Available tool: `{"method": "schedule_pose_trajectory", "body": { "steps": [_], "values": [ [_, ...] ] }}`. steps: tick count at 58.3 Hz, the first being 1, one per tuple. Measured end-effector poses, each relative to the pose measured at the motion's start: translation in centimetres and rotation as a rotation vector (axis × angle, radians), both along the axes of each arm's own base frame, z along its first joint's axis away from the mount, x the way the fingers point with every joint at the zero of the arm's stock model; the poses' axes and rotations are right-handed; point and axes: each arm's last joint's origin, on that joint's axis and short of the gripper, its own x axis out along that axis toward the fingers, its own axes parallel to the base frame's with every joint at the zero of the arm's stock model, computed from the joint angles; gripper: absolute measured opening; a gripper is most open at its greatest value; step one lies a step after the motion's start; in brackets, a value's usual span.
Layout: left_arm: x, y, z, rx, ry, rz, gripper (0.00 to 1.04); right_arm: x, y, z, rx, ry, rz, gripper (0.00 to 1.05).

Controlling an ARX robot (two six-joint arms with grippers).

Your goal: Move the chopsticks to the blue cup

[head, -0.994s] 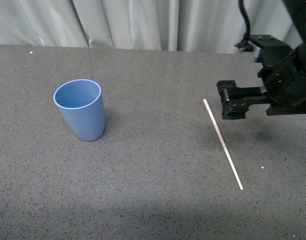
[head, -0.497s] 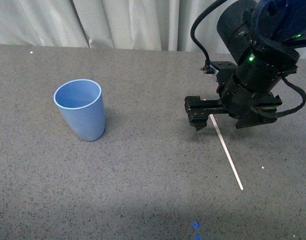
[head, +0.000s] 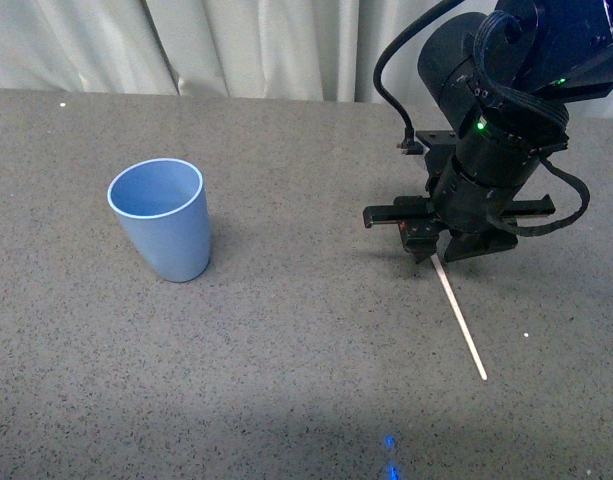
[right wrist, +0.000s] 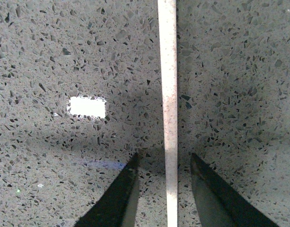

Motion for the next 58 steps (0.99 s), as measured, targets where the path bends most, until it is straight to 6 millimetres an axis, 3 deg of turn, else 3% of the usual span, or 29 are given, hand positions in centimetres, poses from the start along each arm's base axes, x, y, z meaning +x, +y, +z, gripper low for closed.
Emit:
{"method": "schedule_pose_trajectory", "body": {
  "steps": [9, 16, 19, 28, 35, 46, 58],
  "values": [
    [0.0, 0.0, 0.0, 0.000, 0.000, 0.000, 0.98, 0.1, -0.2, 0.1, 0.005, -0.003, -0.013, 0.00],
    [0.0, 0.0, 0.0, 0.000, 0.000, 0.000, 0.98, -0.5, -0.5, 0.5, 0.023, -0.102, -0.007, 0.01],
    [0.0, 0.0, 0.0, 0.000, 0.000, 0.000, 0.98, -1.1, -0.4, 1.5, 0.036, -0.239, 0.043, 0.01],
    [0.0, 0.0, 0.0, 0.000, 0.000, 0.000, 0.98, -2.5, 0.9, 6.9, 0.258, -0.594, 0.194, 0.01],
    [0.0, 0.0, 0.0, 0.000, 0.000, 0.000, 0.98, -3.9, 3.5, 11.1, 0.466, -0.910, 0.428, 0.01],
    [0.0, 0.0, 0.0, 0.000, 0.000, 0.000, 0.98, -4.9, 7.0, 12.8, 0.643, -1.109, 0.609, 0.01],
    [0.0, 0.0, 0.0, 0.000, 0.000, 0.000, 0.98, -4.0, 9.8, 12.8, 0.742, -1.129, 0.703, 0.01]
  ]
}}
